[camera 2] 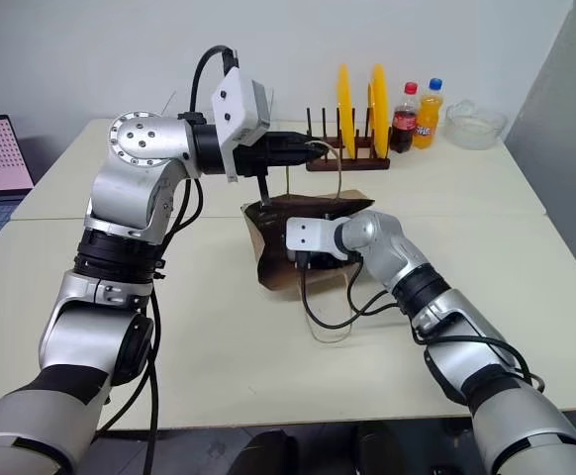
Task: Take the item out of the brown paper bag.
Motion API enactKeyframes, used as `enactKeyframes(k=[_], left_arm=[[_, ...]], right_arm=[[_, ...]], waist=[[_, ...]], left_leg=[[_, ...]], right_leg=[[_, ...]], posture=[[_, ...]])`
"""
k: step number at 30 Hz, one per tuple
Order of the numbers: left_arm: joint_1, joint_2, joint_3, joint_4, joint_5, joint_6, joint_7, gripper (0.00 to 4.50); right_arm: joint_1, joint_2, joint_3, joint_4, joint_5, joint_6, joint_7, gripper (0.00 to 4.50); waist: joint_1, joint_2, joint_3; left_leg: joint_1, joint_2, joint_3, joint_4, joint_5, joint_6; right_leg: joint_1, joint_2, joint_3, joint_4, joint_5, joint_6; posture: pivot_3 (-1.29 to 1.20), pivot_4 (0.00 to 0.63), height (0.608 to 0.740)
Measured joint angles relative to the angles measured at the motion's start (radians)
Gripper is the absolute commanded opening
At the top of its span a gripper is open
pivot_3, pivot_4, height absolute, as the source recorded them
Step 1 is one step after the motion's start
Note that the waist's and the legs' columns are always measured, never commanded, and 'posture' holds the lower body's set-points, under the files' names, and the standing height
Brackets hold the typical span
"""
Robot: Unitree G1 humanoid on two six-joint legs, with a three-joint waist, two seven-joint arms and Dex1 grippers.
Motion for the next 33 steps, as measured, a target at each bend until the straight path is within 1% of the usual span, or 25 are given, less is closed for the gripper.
enactKeyframes(k=[6,14,17,21,25,28,30,32,33], left_arm=[[-0.004,0.007,-0.007,0.1,0.061,-0.078,0.043,0.0],[-0.048,0.004,-0.008,0.218,0.115,-0.137,0.116,0.0],[-0.062,0.002,-0.008,0.255,0.132,-0.148,0.147,0.0],[-0.069,0.002,-0.008,0.289,0.149,-0.159,0.168,0.0],[-0.069,-0.001,-0.009,0.295,0.153,-0.168,0.169,0.0],[-0.069,-0.01,-0.009,0.295,0.153,-0.173,0.169,0.0],[-0.069,-0.01,-0.009,0.294,0.153,-0.174,0.168,0.0],[-0.068,-0.001,-0.006,0.294,0.153,-0.174,0.168,0.0],[-0.068,0.001,-0.004,0.294,0.153,-0.174,0.169,0.0]], right_arm=[[0.079,-0.049,-0.063,-0.32,0.049,0.102,0.073,3.02],[0.171,-0.128,-0.113,-0.565,0.125,0.175,0.129,3.02],[0.199,-0.146,-0.167,-0.648,0.187,0.191,0.139,3.02],[0.227,-0.172,-0.269,-0.758,0.317,0.223,0.167,3.02],[0.228,-0.202,-0.359,-0.813,0.418,0.271,0.173,3.02],[0.229,-0.287,-0.469,-0.825,0.457,0.31,0.146,3.02],[0.275,-0.423,-0.557,-0.804,0.434,0.297,0.121,3.02],[0.334,-0.503,-0.614,-0.752,0.408,0.287,0.096,3.02],[0.36,-0.522,-0.623,-0.728,0.396,0.278,0.087,3.02]], waist=[[0.001,0.0,0.0],[0.002,0.0,0.0],[0.002,0.0,0.0],[0.002,0.0,0.0],[0.003,0.0,0.0],[0.006,0.0,0.0],[0.023,0.0,0.0],[0.027,0.0,0.0],[0.027,0.0,0.0]], left_leg=[[-0.002,0.0,0.0,0.0,0.0,0.0],[-0.003,0.0,-0.001,0.0,0.0,0.0],[-0.003,0.0,-0.001,0.0,0.0,0.0],[-0.003,0.0,-0.001,0.0,0.0,0.0],[-0.003,0.0,-0.001,0.0,0.0,0.0],[-0.005,-0.001,-0.002,0.0,0.0,0.0],[-0.006,-0.002,-0.002,0.001,0.0,0.0],[-0.006,-0.002,-0.001,0.0,0.0,0.001],[-0.006,-0.002,0.0,0.0,0.0,0.001]], right_leg=[[-0.002,0.0,0.0,0.0,0.0,0.0],[-0.002,0.0,-0.001,0.0,0.0,0.0],[-0.002,0.0,-0.001,0.0,0.0,0.0],[-0.002,0.0,-0.001,0.0,0.0,0.0],[-0.002,0.0,-0.002,0.0,0.0,0.0],[-0.002,-0.001,-0.002,-0.001,0.0,0.0],[-0.002,-0.002,-0.003,-0.003,0.0,0.0],[-0.002,-0.002,-0.002,-0.003,0.0,0.0],[-0.002,-0.002,-0.002,-0.003,0.0,0.0]], posture=[[0.0,0.15,0.74],[0.0,0.15,0.74],[0.0,0.15,0.74],[0.0,0.15,0.74],[0.0,0.15,0.74],[0.0,0.15,0.74],[0.0,0.15,0.74],[0.0,0.15,0.74],[0.0,0.15,0.74]])
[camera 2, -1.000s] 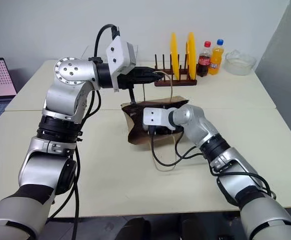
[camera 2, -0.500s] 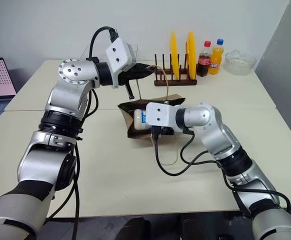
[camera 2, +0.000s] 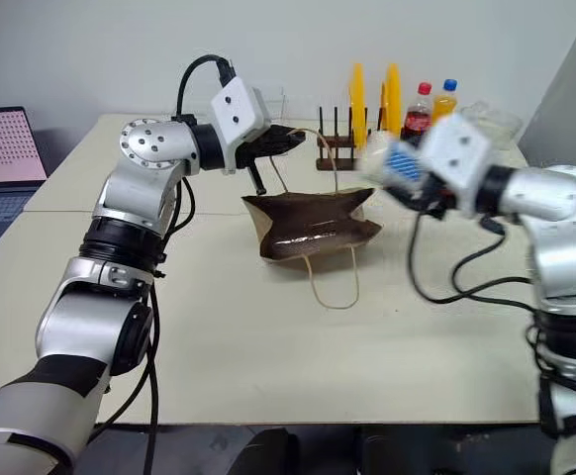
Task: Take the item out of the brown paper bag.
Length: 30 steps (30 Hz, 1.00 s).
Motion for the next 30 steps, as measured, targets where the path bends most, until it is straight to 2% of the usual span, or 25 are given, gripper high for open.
enactKeyframes(k=[3,6,16,22,23,25,30], left_arm=[[0.0,-0.012,-0.001,0.0,0.0,-0.001,0.001,0.0],[0.0,-0.021,-0.001,0.0,0.0,-0.001,0.0,0.0],[0.0,-0.03,-0.002,0.001,0.0,-0.003,-0.003,0.0],[0.0,-0.03,-0.002,0.0,0.0,-0.003,-0.004,0.0],[0.0,-0.03,-0.002,0.0,-0.001,-0.003,-0.005,0.0],[0.0,-0.03,-0.002,0.0,-0.001,-0.003,-0.006,0.0],[0.0,-0.03,-0.002,0.0,-0.001,-0.003,-0.007,0.0]], right_arm=[[0.072,-0.028,0.016,0.084,-0.019,-0.051,-0.003,3.02],[0.082,-0.026,0.069,0.185,-0.055,-0.099,-0.019,3.02],[0.021,0.036,0.237,0.546,-0.149,-0.211,-0.035,3.02],[-0.015,0.046,0.247,0.628,-0.15,-0.253,-0.029,3.02],[-0.016,0.046,0.247,0.631,-0.15,-0.258,-0.026,3.76],[-0.017,0.046,0.247,0.64,-0.15,-0.264,-0.019,4.45],[-0.018,0.046,0.247,0.649,-0.15,-0.273,-0.004,4.49]], waist=[[-0.006,0.0,0.0],[-0.017,0.001,0.001],[-0.024,0.002,0.001],[-0.024,0.002,0.001],[-0.024,0.002,0.001],[-0.024,0.002,0.001],[-0.024,0.002,0.001]], left_leg=[[0.001,0.001,0.002,0.0,0.0,0.0],[0.002,0.001,0.004,0.0,0.0,0.0],[0.001,0.002,0.006,0.0,0.0,0.0],[0.001,0.002,0.006,0.0,0.0,0.0],[0.001,0.002,0.006,0.0,0.0,0.0],[0.001,0.002,0.006,0.0,0.0,0.0],[0.001,0.002,0.006,0.0,0.0,0.0]], right_leg=[[-0.001,0.0,0.001,0.001,0.0,0.0],[-0.001,0.001,0.002,0.002,0.0,0.0],[-0.001,0.001,0.003,0.002,0.0,0.0],[-0.001,0.0,0.002,0.002,0.0,0.0],[-0.001,0.0,0.002,0.002,0.0,0.0],[-0.001,0.001,0.002,0.002,0.0,0.0],[-0.001,0.001,0.003,0.002,0.0,0.0]], posture=[[0.0,0.15,0.74],[0.0,0.15,0.74],[0.0,0.15,0.74],[0.0,0.15,0.74],[0.0,0.15,0.74],[0.0,0.15,0.74],[0.0,0.15,0.74]])
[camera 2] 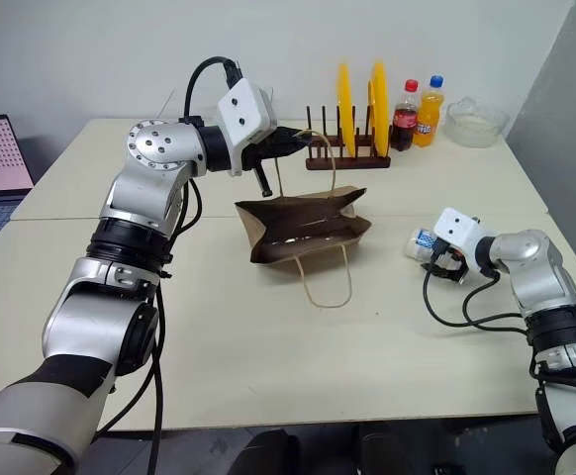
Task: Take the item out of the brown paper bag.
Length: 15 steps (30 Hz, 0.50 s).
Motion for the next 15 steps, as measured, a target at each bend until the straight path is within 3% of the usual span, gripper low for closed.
enactKeyframes(k=[6,11,15], left_arm=[[-0.002,-0.003,0.0,0.008,0.0,-0.006,-0.008,0.0],[-0.045,-0.007,-0.002,0.092,0.008,-0.037,0.006,0.0],[-0.085,-0.016,-0.004,0.156,0.024,-0.07,0.021,0.0]], right_arm=[[-0.002,-0.042,-0.047,-0.102,0.051,0.05,0.037,4.49],[0.132,-0.17,-0.23,-0.409,0.223,0.186,0.136,4.49],[0.273,-0.114,-0.358,-0.689,0.372,0.292,0.099,4.49]], waist=[[0.001,0.0,0.0],[0.011,0.0,0.0],[0.012,0.0,0.0]], left_leg=[[0.0,0.0,0.0,0.0,0.0,0.0],[-0.001,0.0,-0.001,0.0,0.0,0.0],[0.001,0.001,-0.001,0.001,0.0,0.0]], right_leg=[[0.0,0.0,0.0,0.0,0.0,0.0],[0.001,0.0,-0.002,-0.001,0.0,0.0],[0.002,0.0,-0.002,-0.001,-0.001,0.003]], posture=[[0.0,0.15,0.74],[0.0,0.15,0.74],[0.0,0.15,0.74]])
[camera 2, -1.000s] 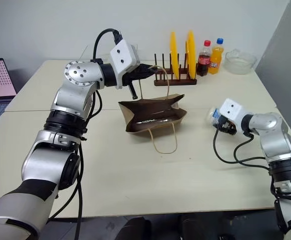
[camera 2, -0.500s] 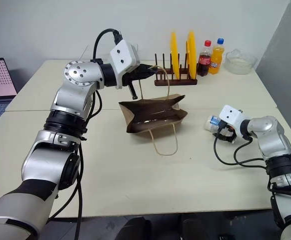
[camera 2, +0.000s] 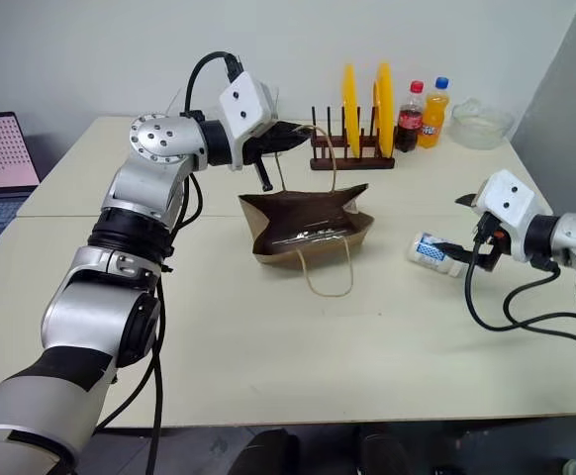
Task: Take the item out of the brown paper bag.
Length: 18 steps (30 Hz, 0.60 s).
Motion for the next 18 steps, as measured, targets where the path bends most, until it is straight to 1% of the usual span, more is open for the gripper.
enactKeyframes(k=[2,4,5,7,9,11,15,18], left_arm=[[-0.023,-0.006,0.0,0.042,0.005,-0.013,0.01,0.0],[-0.042,-0.008,-0.001,0.08,0.013,-0.024,0.013,0.0],[-0.05,-0.007,-0.002,0.103,0.018,-0.025,0.013,0.2],[-0.063,-0.005,-0.006,0.141,0.024,-0.025,0.01,0.62],[-0.068,0.003,-0.006,0.162,0.03,-0.025,0.0,1.25],[-0.07,0.013,-0.007,0.169,0.039,-0.034,-0.014,1.87],[-0.075,0.042,-0.006,0.168,0.039,-0.043,-0.038,3.21],[-0.051,0.088,0.009,0.11,0.028,-0.033,-0.066,4.15]], right_arm=[[0.077,0.081,-0.035,-0.137,0.044,0.026,-0.072,4.49],[0.156,0.176,-0.035,-0.264,0.07,0.044,-0.156,4.49],[0.2,0.235,-0.029,-0.332,0.083,0.051,-0.206,4.5],[0.262,0.317,0.015,-0.425,0.092,0.064,-0.284,4.5],[0.301,0.397,0.059,-0.484,0.08,0.062,-0.365,4.5],[0.309,0.447,0.099,-0.496,0.062,0.05,-0.424,4.5],[0.304,0.492,0.168,-0.497,0.021,0.018,-0.494,4.5],[0.283,0.506,0.207,-0.48,-0.001,-0.018,-0.517,4.5]], waist=[[0.0,0.0,0.0],[0.0,0.0,0.0],[0.0,0.0,0.0],[-0.001,0.0,0.0],[-0.002,0.0,0.0],[-0.003,0.0,0.0],[-0.004,0.0,0.0],[-0.009,0.0,0.0]], left_leg=[[0.0,0.0,-0.001,0.0,0.0,0.0],[0.001,0.0,-0.001,0.0,0.0,0.0],[0.001,0.0,-0.001,0.0,0.0,0.0],[0.001,0.0,0.0,0.0,0.0,0.0],[0.001,0.0,0.0,0.0,0.0,0.0],[0.001,0.0,0.0,0.0,0.0,0.0],[0.002,0.0,0.0,0.0,0.0,0.0],[0.002,0.0,0.0,0.0,0.0,0.0]], right_leg=[[0.001,0.0,-0.001,0.001,-0.002,0.003],[0.001,0.0,0.0,0.001,-0.002,0.003],[0.0,0.0,-0.001,0.001,-0.002,0.003],[0.0,0.0,0.0,0.001,-0.002,0.003],[0.0,0.0,0.001,0.001,-0.002,0.003],[0.0,0.0,0.001,0.001,-0.002,0.003],[0.0,0.001,0.001,0.001,-0.002,0.003],[0.0,0.001,0.0,0.001,-0.002,0.003]], posture=[[0.0,0.15,0.74],[0.0,0.15,0.74],[0.0,0.15,0.74],[0.0,0.15,0.74],[0.0,0.15,0.74],[0.0,0.15,0.74],[0.0,0.15,0.74],[0.0,0.15,0.74]])
